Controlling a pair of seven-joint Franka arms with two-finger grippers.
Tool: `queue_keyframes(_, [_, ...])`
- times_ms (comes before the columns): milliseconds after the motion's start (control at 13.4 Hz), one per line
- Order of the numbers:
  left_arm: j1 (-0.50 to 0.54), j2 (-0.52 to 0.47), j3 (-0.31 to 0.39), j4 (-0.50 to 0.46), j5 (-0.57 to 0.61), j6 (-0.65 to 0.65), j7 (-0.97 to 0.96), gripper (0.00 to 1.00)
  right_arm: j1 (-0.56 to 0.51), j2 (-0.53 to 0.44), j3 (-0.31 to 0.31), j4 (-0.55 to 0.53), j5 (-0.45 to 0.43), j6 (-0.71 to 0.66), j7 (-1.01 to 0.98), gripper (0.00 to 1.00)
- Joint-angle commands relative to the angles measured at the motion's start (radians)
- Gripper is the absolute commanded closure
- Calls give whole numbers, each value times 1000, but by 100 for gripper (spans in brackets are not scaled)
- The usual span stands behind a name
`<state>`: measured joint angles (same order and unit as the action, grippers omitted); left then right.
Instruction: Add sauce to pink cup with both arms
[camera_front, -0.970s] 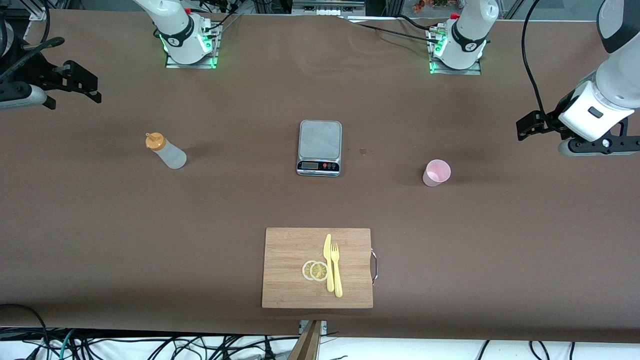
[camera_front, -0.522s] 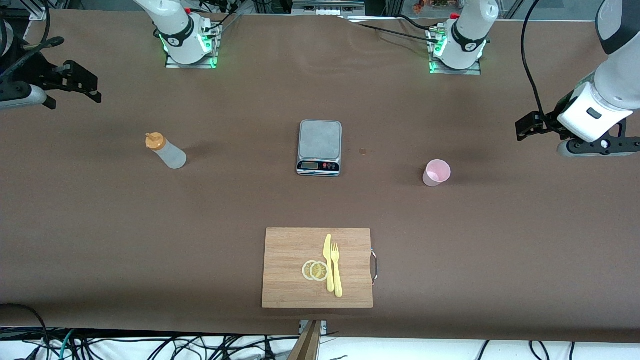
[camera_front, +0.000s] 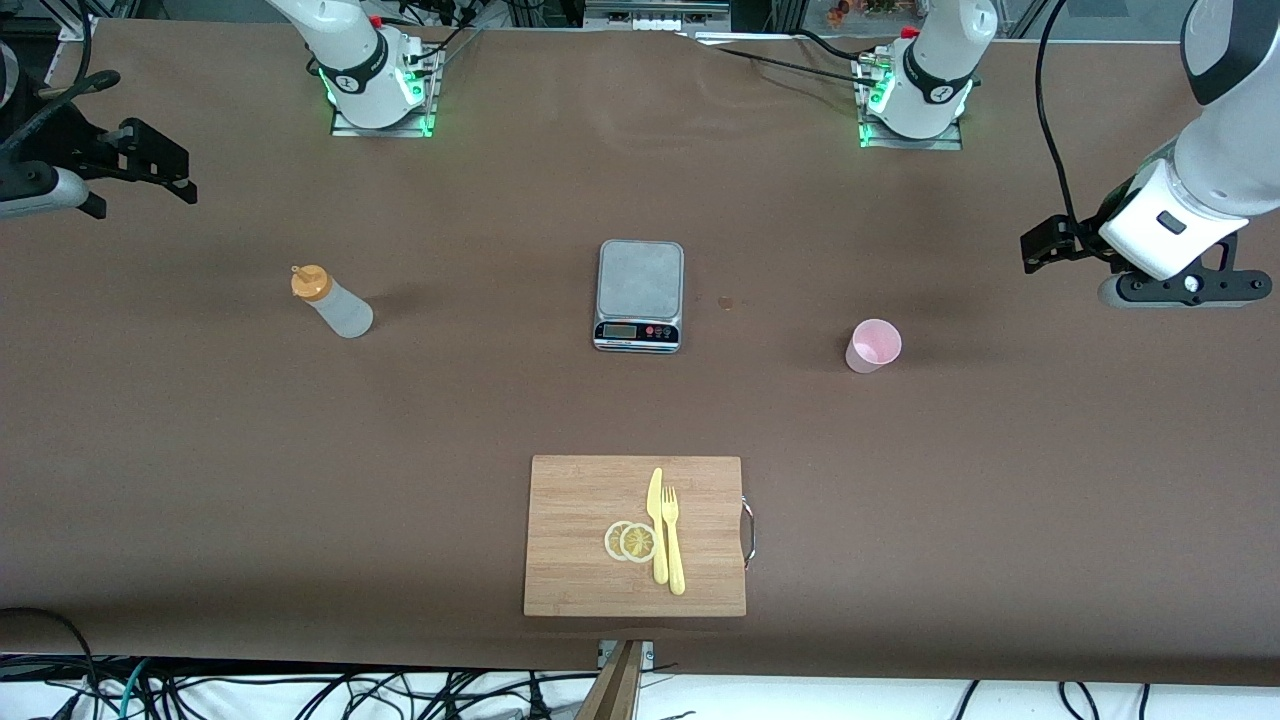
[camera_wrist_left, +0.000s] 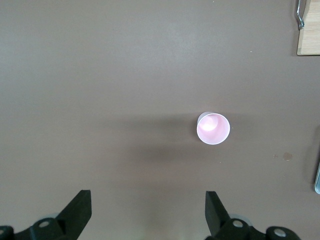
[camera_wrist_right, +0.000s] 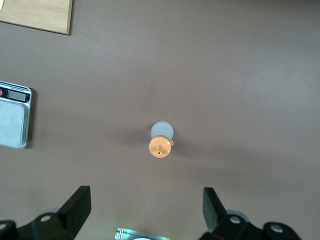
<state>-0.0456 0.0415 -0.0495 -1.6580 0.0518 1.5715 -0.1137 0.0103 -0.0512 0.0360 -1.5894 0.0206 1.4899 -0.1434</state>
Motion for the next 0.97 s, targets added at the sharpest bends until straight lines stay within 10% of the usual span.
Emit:
queue_keyframes(0, [-2, -2, 3, 18, -23, -21, 9, 0, 7, -7, -13, 12, 15, -23, -22, 1])
queue_keyframes(896, [-8, 79, 3, 21, -74, -19, 12, 0, 7, -9, -15, 12, 15, -26, -22, 1])
